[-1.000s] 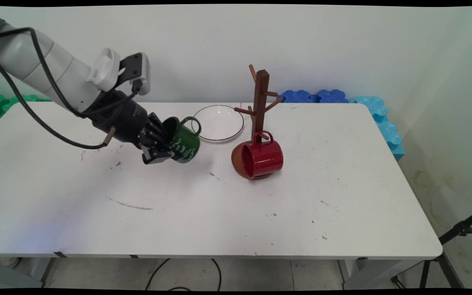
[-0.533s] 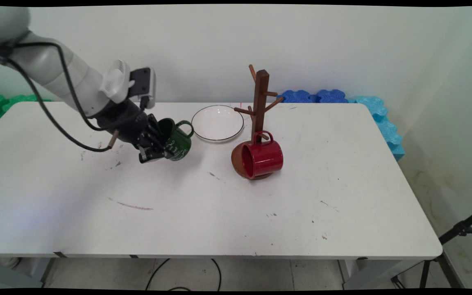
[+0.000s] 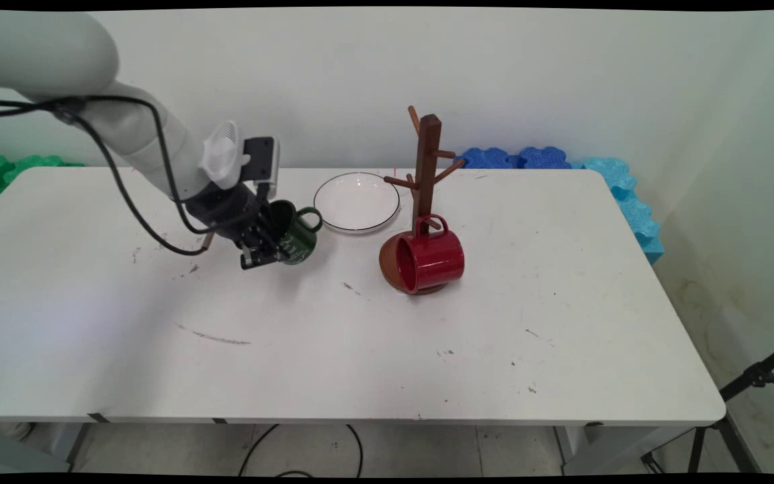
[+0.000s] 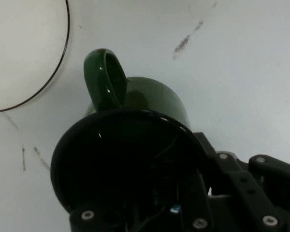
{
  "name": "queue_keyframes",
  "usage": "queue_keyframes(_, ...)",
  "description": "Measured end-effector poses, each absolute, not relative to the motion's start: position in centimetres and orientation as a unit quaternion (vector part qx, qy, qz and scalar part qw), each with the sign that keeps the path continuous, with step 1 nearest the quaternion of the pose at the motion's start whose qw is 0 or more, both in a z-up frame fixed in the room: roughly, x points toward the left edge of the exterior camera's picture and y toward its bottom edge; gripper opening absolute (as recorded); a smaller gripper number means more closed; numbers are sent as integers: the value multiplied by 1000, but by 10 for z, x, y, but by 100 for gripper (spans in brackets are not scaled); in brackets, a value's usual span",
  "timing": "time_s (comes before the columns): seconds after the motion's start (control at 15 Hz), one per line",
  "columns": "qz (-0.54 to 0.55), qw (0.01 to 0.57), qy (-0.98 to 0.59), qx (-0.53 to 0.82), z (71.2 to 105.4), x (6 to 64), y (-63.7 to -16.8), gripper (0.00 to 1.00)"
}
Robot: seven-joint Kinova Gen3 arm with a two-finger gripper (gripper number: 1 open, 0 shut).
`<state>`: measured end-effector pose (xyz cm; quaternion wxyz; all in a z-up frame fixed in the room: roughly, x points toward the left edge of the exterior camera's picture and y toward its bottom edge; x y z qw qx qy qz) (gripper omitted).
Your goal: Place the picked object on the table
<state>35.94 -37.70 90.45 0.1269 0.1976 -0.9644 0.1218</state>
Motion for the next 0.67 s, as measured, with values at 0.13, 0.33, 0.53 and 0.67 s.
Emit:
queue_keyframes(0.13, 121, 120, -966, 193, 895, 357, -384, 0)
queue_keyframes(0.33, 120, 113, -968, 188, 884, 353, -393, 0)
queue_keyframes(0.53, 118, 108, -970, 186, 875, 350, -401, 0)
queue_keyframes(0.67, 117, 104, -970, 184, 870, 347, -406, 0)
